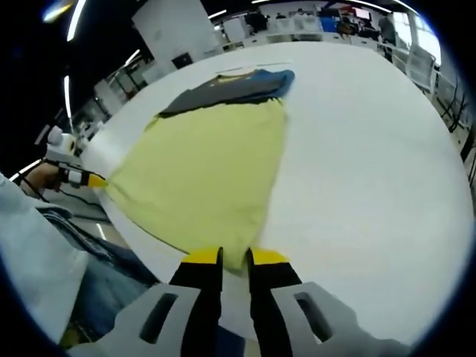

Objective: Fold the garment on the visible template until the final outline fits inside the template.

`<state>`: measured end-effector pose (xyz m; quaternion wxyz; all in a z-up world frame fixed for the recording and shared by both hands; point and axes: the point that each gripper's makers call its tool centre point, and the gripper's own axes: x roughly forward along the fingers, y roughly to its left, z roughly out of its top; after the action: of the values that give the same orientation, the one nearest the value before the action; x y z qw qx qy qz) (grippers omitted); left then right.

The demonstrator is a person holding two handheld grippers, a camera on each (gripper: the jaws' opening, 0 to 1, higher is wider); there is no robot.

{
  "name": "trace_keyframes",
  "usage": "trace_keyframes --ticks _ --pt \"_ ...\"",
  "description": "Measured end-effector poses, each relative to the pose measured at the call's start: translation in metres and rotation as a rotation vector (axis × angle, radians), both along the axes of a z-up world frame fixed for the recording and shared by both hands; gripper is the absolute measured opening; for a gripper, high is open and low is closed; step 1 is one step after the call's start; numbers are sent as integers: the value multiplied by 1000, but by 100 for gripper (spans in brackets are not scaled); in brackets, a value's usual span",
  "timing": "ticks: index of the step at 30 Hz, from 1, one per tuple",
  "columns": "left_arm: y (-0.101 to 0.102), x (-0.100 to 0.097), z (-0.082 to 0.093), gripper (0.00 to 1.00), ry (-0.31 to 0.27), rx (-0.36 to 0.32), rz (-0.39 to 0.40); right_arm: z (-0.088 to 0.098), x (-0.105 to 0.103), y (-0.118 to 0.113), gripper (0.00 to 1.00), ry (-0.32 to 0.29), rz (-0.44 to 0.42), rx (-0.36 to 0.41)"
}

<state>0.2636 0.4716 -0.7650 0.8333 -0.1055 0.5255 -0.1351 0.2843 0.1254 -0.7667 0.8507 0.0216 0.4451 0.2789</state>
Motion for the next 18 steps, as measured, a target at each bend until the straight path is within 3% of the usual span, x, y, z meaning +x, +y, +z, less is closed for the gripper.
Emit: trace_keyframes --ticks 7,11,18 --pt "2 -1 -1 11 3 12 -9 -1 -1 0 8 4 -1 3" --pt "6 -2 -3 1 15 42 -28 -1 0 -1 6 5 3 -2" --pt "7 -3 -4 0 23 27 -10 -2 1 -3 4 16 -1 -5"
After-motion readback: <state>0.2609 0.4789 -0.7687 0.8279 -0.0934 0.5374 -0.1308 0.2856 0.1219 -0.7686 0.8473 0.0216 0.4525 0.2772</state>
